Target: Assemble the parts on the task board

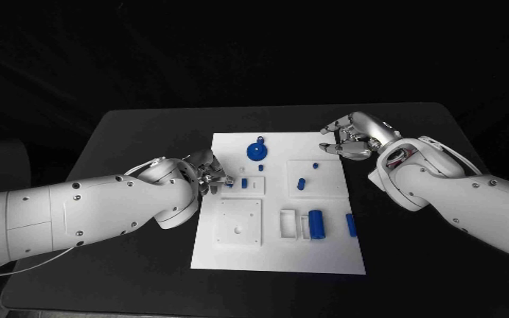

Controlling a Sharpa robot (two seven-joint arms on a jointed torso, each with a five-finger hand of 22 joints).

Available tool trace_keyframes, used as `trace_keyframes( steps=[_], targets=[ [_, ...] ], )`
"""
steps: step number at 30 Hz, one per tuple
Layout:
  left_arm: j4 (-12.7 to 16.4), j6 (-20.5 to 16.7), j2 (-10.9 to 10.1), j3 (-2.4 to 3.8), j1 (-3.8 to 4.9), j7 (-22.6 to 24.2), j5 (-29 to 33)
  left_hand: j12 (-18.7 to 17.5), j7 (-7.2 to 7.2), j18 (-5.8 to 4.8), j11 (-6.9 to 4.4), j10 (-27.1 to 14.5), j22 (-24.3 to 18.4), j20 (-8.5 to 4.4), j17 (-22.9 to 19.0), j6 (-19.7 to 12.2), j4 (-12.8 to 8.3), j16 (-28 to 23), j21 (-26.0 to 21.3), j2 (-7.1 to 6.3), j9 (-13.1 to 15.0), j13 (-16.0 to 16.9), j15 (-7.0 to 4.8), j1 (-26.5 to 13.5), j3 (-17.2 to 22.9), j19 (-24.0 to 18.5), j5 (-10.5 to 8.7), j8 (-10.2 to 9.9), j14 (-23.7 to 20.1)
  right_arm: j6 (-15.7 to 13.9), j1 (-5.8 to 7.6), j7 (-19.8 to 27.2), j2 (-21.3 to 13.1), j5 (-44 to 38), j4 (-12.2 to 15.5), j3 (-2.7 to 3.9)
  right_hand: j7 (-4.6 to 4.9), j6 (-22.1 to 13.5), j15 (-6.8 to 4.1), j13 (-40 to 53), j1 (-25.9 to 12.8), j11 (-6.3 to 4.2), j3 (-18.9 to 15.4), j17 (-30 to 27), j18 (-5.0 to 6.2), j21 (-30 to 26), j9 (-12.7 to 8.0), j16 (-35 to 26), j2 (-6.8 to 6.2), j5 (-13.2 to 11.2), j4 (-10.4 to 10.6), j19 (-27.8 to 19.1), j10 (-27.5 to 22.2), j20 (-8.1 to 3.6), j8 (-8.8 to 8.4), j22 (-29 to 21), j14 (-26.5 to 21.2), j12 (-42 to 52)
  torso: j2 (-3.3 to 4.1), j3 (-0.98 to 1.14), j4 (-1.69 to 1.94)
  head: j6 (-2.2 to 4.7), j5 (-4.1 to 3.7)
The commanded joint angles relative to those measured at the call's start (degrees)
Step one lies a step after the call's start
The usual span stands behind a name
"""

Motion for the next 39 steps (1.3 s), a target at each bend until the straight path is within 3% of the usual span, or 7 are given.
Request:
trace_keyframes(
  steps=[1,26,39],
  targets=[
    [-0.1,4.1,0.1,-0.25,-0.26,-1.3,0.2,0.2,-5.61,-0.18,-2.19,0.9,1.1,0.17,0.0,11.9,-0.3,0.2,0.2,1.03,0.0,-0.1,-0.63,1.5,0.6,0.0,0.19,0.3,0.4,0.8,-0.04,0.3,0.0,-0.4,0.0,0.02,-0.14,0.4,-0.18,0.0,-0.6,-0.27,0.3,0.0,0.61,-0.1,-0.1,-0.2,-0.04,0.2,0.0,2.5,-0.2,-0.02,-0.22,7.8,0.0,-0.2,-0.01,-0.02,0.00,-0.02,0.02],
    [-0.6,7.2,0.2,-0.26,-0.26,-2.3,-1.1,0.1,-5.56,-0.17,-2.12,0.9,1.1,0.22,-0.3,11.8,-0.2,0.1,0.3,0.85,0.0,-0.1,-0.59,1.8,0.3,-0.1,-0.13,0.3,0.2,0.8,-0.09,0.4,0.2,-0.4,-0.1,0.02,-0.15,0.4,-0.19,0.0,-0.6,-0.27,0.2,-0.1,0.61,-0.3,-0.1,-0.3,0.01,0.3,0.0,2.6,-0.2,-0.03,-0.21,7.8,0.0,-0.2,0.01,0.00,0.01,-0.31,0.08],
    [-0.9,8.7,0.4,-0.26,-0.26,-2.5,-1.4,0.4,-5.64,-0.20,-2.01,0.9,1.1,0.31,0.1,12.0,1.2,0.4,0.2,0.35,0.0,0.2,-0.54,2.1,-0.8,-0.2,-1.18,0.5,0.3,0.7,-0.18,0.4,0.2,-0.4,-0.2,0.02,-0.15,0.4,-0.19,0.0,-0.6,-0.27,0.2,-0.1,0.61,-0.3,-0.1,-0.3,0.01,0.3,0.0,2.6,-0.2,-0.03,-0.21,7.8,0.0,-0.2,-0.02,0.01,-0.01,-0.39,0.14]
  ],
)
